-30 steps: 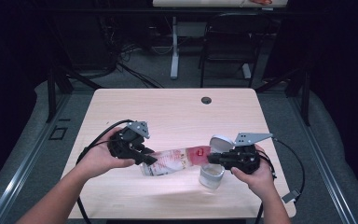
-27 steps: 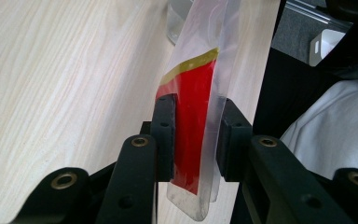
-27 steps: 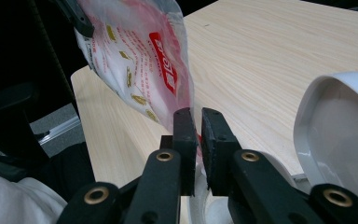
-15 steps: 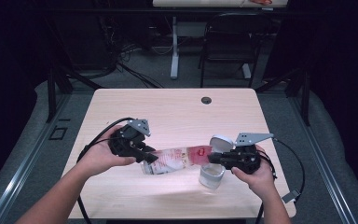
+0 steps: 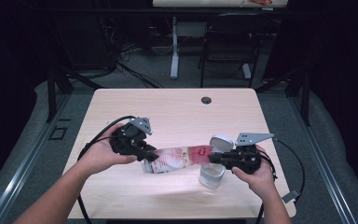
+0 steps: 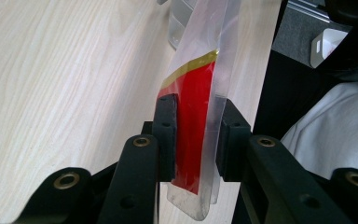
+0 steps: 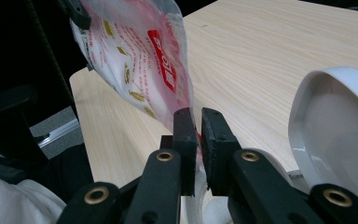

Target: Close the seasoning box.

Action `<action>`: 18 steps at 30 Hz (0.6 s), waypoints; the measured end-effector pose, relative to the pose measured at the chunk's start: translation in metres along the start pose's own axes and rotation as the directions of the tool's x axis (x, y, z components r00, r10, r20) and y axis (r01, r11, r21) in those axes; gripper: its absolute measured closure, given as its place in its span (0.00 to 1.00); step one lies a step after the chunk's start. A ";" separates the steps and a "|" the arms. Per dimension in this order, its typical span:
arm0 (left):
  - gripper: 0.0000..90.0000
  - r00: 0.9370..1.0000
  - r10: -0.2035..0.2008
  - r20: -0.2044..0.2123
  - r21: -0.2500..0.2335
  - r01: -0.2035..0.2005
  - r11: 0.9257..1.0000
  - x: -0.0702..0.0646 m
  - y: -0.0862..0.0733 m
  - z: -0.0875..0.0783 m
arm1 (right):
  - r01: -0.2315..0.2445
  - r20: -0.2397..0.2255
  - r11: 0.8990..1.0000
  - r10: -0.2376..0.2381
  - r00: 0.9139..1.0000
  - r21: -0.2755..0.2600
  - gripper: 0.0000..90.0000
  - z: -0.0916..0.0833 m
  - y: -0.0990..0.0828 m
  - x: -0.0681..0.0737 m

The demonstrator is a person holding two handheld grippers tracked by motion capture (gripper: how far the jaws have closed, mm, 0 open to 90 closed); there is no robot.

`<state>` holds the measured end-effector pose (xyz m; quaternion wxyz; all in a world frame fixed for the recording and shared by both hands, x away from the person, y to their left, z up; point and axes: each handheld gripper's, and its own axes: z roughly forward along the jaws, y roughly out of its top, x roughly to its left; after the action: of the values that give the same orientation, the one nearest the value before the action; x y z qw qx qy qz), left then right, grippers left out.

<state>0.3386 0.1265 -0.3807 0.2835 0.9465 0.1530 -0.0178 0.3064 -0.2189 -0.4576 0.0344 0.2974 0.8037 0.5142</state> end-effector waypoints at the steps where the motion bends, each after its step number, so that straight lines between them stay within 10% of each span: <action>1: 0.82 1.000 0.004 -0.001 0.003 -0.004 1.000 0.000 0.001 -0.001 | 0.000 0.000 1.000 0.000 1.000 0.000 0.94 0.000 0.000 0.000; 18: 0.82 0.999 0.031 -0.021 0.034 -0.030 0.999 -0.005 0.013 -0.004 | -0.006 0.004 1.000 0.006 1.000 0.000 0.93 -0.001 -0.001 -0.002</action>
<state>0.3374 0.1170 -0.3701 0.2659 0.9536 0.1412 -0.0060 0.3071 -0.2212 -0.4588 0.0342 0.3009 0.8028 0.5136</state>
